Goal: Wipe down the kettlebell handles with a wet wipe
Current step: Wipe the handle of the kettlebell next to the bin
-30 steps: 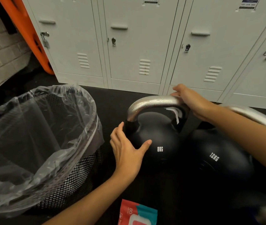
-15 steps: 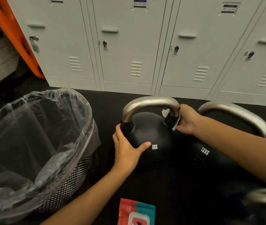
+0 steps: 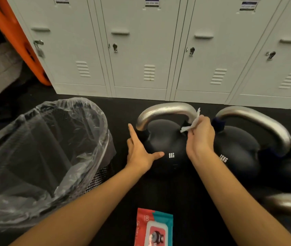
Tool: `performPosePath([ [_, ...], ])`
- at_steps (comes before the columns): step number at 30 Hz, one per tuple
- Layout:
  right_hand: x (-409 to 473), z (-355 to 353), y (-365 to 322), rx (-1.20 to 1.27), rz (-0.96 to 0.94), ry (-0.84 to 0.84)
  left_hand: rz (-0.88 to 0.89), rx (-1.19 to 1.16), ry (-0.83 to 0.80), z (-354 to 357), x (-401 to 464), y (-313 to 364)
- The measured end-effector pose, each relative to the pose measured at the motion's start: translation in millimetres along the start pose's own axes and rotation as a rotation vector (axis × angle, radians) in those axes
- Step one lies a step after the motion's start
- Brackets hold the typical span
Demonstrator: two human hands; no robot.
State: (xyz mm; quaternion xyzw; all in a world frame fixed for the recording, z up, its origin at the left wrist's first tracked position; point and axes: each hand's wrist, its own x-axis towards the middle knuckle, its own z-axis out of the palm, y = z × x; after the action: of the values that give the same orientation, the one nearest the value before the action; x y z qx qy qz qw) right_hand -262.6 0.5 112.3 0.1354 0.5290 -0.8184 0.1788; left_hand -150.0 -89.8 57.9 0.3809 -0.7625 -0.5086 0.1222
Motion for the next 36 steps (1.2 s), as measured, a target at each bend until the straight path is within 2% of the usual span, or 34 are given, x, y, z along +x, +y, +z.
performPosePath([
  [5,-3.3,-7.1,28.1,-0.361,-0.209,-0.073,-0.012,0.068,0.018,-1.3,0.5,3.7],
  [7,0.5,-10.5,37.4,-0.485,-0.239,-0.063,-0.014,0.092,0.041,-0.9,0.3,3.5],
  [14,27.0,-28.9,40.6,-0.699,-0.361,-0.032,0.027,0.067,0.066,-0.8,5.0,-7.6],
  [21,34.8,-30.5,48.0,-0.713,-0.426,-0.003,0.067,0.035,0.055,-1.8,9.0,-15.9],
  [25,37.4,-47.2,54.5,-0.717,-0.351,-0.023,0.080,0.031,0.025,-3.7,10.6,-17.5],
  [30,43.6,-55.8,56.0,-0.561,-0.209,-0.110,0.096,-0.015,0.011,-3.1,9.7,-19.8],
  [36,47.5,-46.4,48.3,-0.619,-0.209,-0.089,0.109,0.016,0.043,-0.2,12.0,-28.1],
])
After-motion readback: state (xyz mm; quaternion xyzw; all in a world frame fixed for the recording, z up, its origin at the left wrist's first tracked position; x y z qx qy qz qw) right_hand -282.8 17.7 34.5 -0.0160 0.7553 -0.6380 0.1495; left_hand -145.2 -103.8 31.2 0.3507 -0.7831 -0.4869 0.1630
